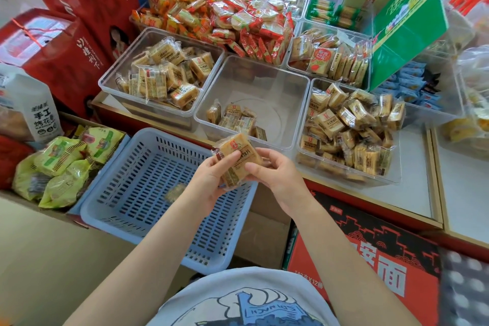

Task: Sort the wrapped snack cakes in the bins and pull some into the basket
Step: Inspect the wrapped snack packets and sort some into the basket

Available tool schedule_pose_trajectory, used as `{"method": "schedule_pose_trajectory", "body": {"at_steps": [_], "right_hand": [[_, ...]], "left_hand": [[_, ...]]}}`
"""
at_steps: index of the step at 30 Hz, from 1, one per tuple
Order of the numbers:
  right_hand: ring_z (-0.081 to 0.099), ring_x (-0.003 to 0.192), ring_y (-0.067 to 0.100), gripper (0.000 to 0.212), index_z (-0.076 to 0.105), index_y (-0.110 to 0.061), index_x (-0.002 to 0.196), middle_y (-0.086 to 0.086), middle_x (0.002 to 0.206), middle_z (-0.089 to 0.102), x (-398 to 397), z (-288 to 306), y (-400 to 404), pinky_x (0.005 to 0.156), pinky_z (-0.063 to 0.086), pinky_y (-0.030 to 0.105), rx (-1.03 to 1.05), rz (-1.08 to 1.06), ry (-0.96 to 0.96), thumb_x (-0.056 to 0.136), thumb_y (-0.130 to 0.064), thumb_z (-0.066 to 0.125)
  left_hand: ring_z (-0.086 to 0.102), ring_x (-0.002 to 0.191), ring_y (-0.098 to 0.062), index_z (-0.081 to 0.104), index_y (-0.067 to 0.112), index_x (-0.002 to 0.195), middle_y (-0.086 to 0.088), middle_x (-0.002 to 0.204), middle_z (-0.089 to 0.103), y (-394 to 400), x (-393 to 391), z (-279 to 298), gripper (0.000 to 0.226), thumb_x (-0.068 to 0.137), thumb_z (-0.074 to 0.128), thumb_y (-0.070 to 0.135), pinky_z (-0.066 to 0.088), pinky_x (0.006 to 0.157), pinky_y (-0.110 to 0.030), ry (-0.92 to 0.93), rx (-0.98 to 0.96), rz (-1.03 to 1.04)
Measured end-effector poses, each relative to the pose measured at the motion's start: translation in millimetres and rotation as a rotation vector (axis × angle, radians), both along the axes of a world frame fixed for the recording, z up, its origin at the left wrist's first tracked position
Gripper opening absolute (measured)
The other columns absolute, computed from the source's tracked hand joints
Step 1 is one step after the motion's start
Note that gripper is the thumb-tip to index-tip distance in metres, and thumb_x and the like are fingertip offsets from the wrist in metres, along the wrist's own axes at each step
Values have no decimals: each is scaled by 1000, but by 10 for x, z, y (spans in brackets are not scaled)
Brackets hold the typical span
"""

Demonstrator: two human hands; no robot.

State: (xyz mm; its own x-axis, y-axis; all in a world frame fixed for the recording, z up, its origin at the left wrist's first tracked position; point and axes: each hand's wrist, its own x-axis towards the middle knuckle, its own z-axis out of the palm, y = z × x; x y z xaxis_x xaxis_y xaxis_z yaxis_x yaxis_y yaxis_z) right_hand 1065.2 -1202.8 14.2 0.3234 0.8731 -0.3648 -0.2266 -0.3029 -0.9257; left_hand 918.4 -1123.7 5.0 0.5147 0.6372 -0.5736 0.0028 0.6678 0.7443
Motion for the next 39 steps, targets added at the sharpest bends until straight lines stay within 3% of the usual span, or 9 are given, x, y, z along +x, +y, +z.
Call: {"method": "schedule_pose_trajectory", "body": {"at_steps": [5,11,16,21,24,28,31,34,39], "right_hand": [[71,85,22,19,69,1,110,13,96,73,117,-8,18,74,61,29,-36,-124,41,93,-7,71],[63,65,14,13,70,-3,97,7,80,70,256,6,91,58,52,24,-84,-132,36,94,-15,72],[63,70,13,8,68,-9,88,2,77,69,362,-12,201,66,53,26,-1,-135,31,95,-10,70],[72,82,21,10,63,-9,86,9,87,73,555,-32,409,74,60,29,54,-233,175,95,-5,66],[73,85,23,11,61,-8,87,9,87,73,778,-60,610,79,61,34,63,-345,228,96,-3,63],[75,89,25,10,62,-9,89,14,94,74,1012,-252,1008,86,61,38,-43,-420,160,98,-4,63],[75,90,23,8,62,-7,92,14,102,72,1090,-524,1297,73,61,27,-216,-376,52,99,-8,64],[75,92,23,9,60,-7,92,14,104,70,1093,-796,1488,68,60,23,-318,-360,55,99,-10,64],[74,93,23,6,61,-4,104,16,108,71,1083,-1048,1669,74,62,27,-371,-303,133,102,-9,60]], "left_hand": [[76,89,-17,69,14,121,-5,107,79,35,94,37,39,91,69,39,57,67,-26,-4,-67,129],[76,94,-20,70,14,120,-6,108,79,102,248,52,54,77,73,48,57,69,-28,25,-45,138],[77,88,-20,71,10,119,-9,105,79,243,410,60,38,91,72,36,60,63,-27,9,-43,207],[76,98,-24,64,8,125,-13,116,76,589,531,-12,48,90,72,40,62,69,-32,55,-64,157],[76,97,-24,56,0,130,-20,124,70,948,583,-81,41,94,70,10,63,73,-32,54,-6,161],[73,101,-22,47,6,129,-12,118,69,1403,762,-160,49,90,76,7,62,85,-36,301,293,62],[64,87,-6,52,21,121,9,102,63,1624,925,-254,41,89,79,23,51,69,-19,628,569,-126],[63,89,-9,59,19,128,5,109,64,1752,987,-456,38,94,73,27,43,64,-14,724,584,-153],[60,113,-21,60,12,137,-5,124,66,1826,990,-719,35,103,58,18,45,89,-28,862,650,-295]]}}
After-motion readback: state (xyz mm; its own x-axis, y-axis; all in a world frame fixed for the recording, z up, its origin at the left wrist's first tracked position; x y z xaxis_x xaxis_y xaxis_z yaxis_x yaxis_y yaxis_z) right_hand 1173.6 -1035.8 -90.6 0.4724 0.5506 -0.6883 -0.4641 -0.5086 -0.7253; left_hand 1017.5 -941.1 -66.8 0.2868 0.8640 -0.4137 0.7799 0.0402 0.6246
